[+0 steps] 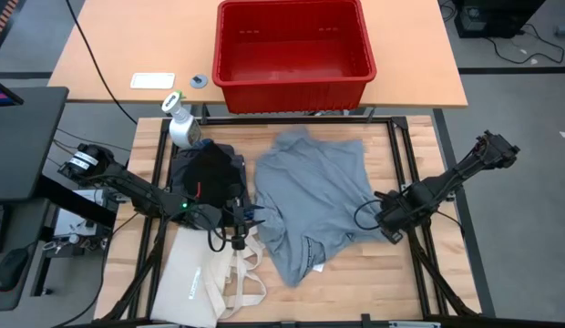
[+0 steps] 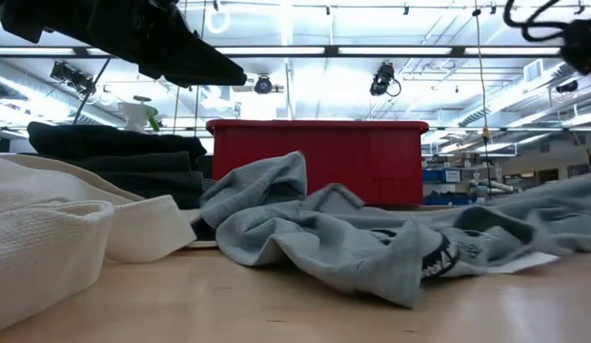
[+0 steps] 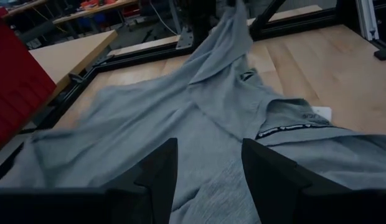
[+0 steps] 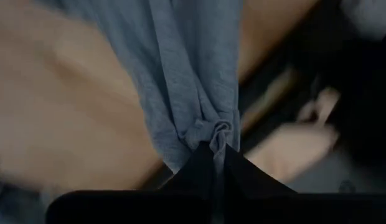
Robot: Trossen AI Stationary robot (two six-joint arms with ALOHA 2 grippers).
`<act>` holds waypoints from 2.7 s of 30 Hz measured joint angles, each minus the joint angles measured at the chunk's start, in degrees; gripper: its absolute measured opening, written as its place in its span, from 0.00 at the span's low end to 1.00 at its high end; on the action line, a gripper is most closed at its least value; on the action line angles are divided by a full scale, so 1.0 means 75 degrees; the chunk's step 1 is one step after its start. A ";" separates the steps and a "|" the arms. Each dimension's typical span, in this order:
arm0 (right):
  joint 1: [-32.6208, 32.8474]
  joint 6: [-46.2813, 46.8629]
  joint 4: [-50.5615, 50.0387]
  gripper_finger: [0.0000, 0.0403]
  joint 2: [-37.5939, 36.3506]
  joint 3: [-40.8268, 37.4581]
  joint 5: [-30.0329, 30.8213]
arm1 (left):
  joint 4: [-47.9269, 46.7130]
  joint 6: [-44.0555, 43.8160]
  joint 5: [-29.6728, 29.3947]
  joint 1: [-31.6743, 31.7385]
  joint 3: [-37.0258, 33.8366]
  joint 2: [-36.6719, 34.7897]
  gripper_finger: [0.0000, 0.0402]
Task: Fold Laundry from Bin
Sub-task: Fold the gray shirt
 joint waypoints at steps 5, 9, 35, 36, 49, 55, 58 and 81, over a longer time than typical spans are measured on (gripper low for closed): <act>-0.0200 -0.0218 -0.0088 0.05 0.0000 0.0000 -0.2231 | 0.0023 0.0005 0.0003 0.0000 0.0000 0.0000 0.45; -0.0214 -0.0480 -0.0211 0.05 0.0000 0.0000 -0.2699 | 0.0026 0.0112 0.0004 0.0000 0.0000 0.0000 0.45; 0.0107 0.1156 0.1825 0.39 0.0042 -0.0003 -0.3437 | -0.1528 -0.1547 0.2532 -0.0236 0.0006 0.0185 0.45; 0.0107 0.1144 0.2041 0.39 0.0057 -0.0003 -0.3045 | -0.1570 -0.1670 0.2531 -0.0236 0.0020 0.0269 0.45; 0.0370 0.0231 0.3890 0.38 0.1044 -0.0006 0.0352 | -0.4305 -0.1649 0.0999 -0.0486 0.2614 0.3083 0.45; 0.0572 0.0124 0.4089 0.38 0.1566 -0.0006 0.0053 | -0.4548 -0.1546 0.1005 -0.0205 0.3015 0.3862 0.45; 0.0655 0.0055 0.4166 0.38 0.1644 -0.0006 0.0007 | -0.4563 -0.1454 0.0992 -0.0157 0.3025 0.3858 0.42; 0.0660 -0.0219 0.4368 0.38 0.1652 -0.0006 0.0136 | -0.6758 -0.1265 0.1299 -0.0878 0.3016 0.1113 0.01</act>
